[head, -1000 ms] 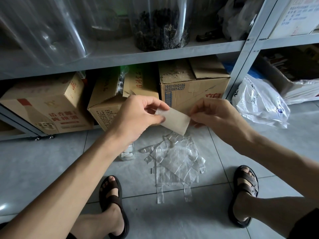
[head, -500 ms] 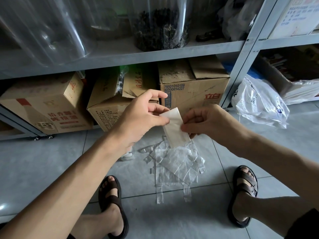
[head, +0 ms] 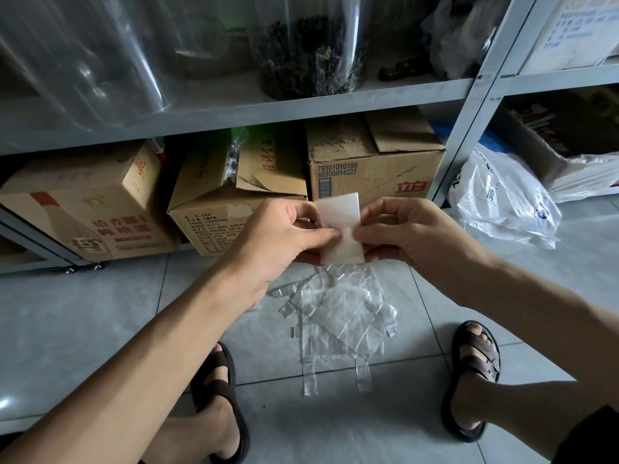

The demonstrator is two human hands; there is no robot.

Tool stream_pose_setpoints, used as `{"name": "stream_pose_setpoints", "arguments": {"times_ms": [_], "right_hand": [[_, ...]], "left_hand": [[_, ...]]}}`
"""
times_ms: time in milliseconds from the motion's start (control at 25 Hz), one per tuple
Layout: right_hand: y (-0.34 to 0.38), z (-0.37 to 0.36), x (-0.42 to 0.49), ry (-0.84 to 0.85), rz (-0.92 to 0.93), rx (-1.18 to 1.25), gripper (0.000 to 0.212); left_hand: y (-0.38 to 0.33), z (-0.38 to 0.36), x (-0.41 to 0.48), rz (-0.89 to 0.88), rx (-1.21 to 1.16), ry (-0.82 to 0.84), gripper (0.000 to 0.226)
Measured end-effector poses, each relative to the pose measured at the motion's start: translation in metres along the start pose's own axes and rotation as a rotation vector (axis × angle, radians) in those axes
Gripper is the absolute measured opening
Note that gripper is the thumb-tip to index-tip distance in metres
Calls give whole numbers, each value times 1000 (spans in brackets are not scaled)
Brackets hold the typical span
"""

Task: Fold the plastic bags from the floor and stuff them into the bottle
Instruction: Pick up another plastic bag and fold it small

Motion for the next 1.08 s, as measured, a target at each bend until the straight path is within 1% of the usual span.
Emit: {"name": "stream_pose_setpoints", "arguments": {"times_ms": [240, 360, 440, 600, 800, 840, 960, 1080], "right_hand": [[1, -6, -2, 48, -10, 12, 11], [1, -7, -1, 46, -4, 3, 15], [2, -7, -2, 44, 0, 4, 11], [3, -6, -1, 35, -17, 82, 11], [5, -7, -2, 32, -11, 133, 4], [6, -8, -2, 31, -16, 139, 5], [2, -8, -1, 30, -57, 160, 22], [0, -9, -2, 34, -87, 185, 23]], "left_hand": [[-3, 1, -3, -10, -35, -16, 25], [-5, 1, -5, -15, -19, -24, 22], [-7, 1, -6, -20, -16, -27, 18], [-12, -1, -10, 0, -96, -15, 13], [-10, -4, -13, 91, -164, 15, 29], [-9, -6, -13, 111, -190, 31, 29], [-9, -9, -14, 133, -218, 68, 28], [-9, -10, -15, 132, -207, 90, 30]]}}
Point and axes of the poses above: each hand's wrist, its own x-axis towards the middle knuckle, its own z-axis out of the back of the hand, y = z × x, the point moved 9 cm from there along x, towards the middle knuckle, and after that the axes turned 6 degrees about z, right-handed, at the moved point
